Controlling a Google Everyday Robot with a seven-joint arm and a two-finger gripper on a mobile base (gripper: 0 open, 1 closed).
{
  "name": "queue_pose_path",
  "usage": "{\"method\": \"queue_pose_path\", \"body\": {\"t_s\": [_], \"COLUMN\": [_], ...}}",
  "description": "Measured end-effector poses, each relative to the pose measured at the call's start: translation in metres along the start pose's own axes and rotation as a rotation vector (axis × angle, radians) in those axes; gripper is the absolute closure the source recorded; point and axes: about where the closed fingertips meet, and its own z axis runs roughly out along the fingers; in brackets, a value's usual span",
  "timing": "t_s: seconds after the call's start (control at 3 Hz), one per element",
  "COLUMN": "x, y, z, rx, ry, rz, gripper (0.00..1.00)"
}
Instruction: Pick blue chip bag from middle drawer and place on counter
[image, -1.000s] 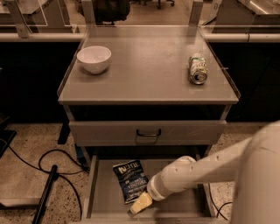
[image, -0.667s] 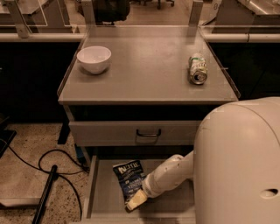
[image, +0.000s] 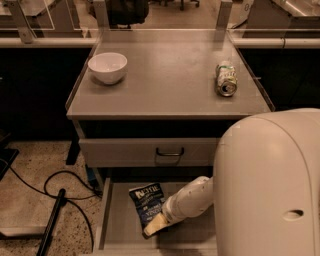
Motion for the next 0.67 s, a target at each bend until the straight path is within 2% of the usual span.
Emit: {"method": "queue_pose_path", "body": {"t_s": [0.33,0.67], "x": [-0.009,-0.006], "y": [-0.007,-0.011], "z": [0.012,0.032], "rx": [0.010,0.005], "ry": [-0.028,-0.016], "rz": [0.024,0.063], "gripper": [0.00,0.00]}}
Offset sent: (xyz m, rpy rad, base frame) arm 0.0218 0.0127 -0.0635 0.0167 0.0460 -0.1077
